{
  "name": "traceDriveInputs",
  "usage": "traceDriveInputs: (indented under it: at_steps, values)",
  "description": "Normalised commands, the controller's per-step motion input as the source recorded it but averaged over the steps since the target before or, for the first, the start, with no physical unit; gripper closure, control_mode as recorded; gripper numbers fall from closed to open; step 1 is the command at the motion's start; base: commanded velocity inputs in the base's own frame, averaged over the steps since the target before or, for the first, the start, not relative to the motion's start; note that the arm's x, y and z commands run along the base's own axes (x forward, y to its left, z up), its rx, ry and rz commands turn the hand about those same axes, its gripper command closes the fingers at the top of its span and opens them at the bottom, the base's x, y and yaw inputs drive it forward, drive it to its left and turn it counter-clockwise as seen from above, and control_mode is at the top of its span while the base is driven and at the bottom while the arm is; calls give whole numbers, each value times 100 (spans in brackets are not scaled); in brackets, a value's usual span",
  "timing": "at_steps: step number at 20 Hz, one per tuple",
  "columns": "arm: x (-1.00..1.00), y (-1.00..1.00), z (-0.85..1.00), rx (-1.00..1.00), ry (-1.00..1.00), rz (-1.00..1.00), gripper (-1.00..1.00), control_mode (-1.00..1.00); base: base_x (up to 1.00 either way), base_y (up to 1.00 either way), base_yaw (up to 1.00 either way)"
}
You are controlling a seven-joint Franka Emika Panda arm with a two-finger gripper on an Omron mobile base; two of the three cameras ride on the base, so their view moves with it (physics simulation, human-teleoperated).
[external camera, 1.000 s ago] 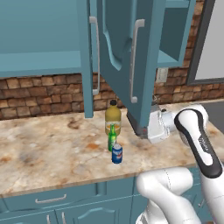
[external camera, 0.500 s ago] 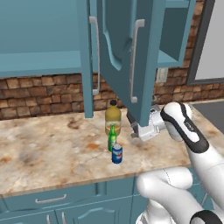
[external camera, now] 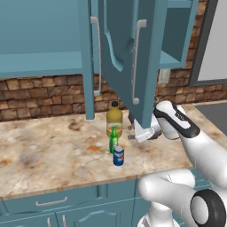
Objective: Sort all alcoholic drinks to one cabinet, and non-alcoholic drinks to the other.
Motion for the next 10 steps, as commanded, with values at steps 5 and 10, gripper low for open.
traceDriveInputs:
  at_steps: [5, 10]
  values:
    - [29, 8, -29, 0, 0, 0, -100, -100, 0, 0, 0]
    - [27, 9, -19, 0, 1, 0, -100, -100, 0, 0, 0]
